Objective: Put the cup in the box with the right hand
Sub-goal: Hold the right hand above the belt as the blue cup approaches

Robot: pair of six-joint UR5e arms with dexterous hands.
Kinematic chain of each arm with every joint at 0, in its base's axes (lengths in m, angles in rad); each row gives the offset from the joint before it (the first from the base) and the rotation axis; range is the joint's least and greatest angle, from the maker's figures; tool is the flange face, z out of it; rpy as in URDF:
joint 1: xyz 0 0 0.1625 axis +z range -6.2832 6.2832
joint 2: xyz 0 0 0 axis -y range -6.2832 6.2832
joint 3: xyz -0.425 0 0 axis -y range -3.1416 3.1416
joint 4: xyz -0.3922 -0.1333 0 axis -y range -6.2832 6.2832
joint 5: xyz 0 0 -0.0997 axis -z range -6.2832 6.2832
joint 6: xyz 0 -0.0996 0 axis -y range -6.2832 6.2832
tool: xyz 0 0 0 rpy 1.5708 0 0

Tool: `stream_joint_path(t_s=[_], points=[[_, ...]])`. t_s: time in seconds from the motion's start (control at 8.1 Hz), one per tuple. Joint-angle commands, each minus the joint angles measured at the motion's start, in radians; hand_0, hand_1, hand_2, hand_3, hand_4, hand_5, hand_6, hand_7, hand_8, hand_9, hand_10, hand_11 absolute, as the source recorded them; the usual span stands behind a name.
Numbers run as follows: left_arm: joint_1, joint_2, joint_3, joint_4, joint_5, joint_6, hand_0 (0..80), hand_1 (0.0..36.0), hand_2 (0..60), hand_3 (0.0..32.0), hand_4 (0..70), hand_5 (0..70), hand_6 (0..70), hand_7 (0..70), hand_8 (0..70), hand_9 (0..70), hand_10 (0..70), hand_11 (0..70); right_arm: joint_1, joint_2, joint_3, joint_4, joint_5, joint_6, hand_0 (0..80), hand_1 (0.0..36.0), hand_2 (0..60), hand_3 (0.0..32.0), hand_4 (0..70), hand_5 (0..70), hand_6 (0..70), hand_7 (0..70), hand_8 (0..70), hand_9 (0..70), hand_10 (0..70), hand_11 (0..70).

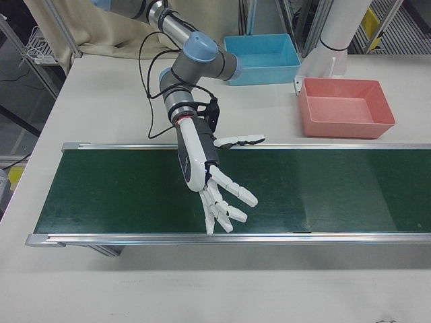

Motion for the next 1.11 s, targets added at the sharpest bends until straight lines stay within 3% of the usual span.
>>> stream_joint_path(t_s=[0.0,0.99], points=[[0.0,0.0,0.0,0.0,0.0,0.0,0.0,0.0,0.0,0.0,0.0,0.0,0.0,0.0,0.0,0.0,0.0,0.0,-0.008,0.001,-0.006,-0.001,-0.001,0.0,50.8,20.8,5.3,0.0,0.0,6.2,7.1,26.0,4.9,12.2,0.0,0.0],[0.0,0.0,0.0,0.0,0.0,0.0,0.0,0.0,0.0,0.0,0.0,0.0,0.0,0.0,0.0,0.0,0.0,0.0,-0.018,0.016,-0.006,-0.001,-0.001,-0.003,51.0,21.4,6.1,0.0,0.0,5.7,5.1,17.8,1.1,5.8,0.0,0.0]])
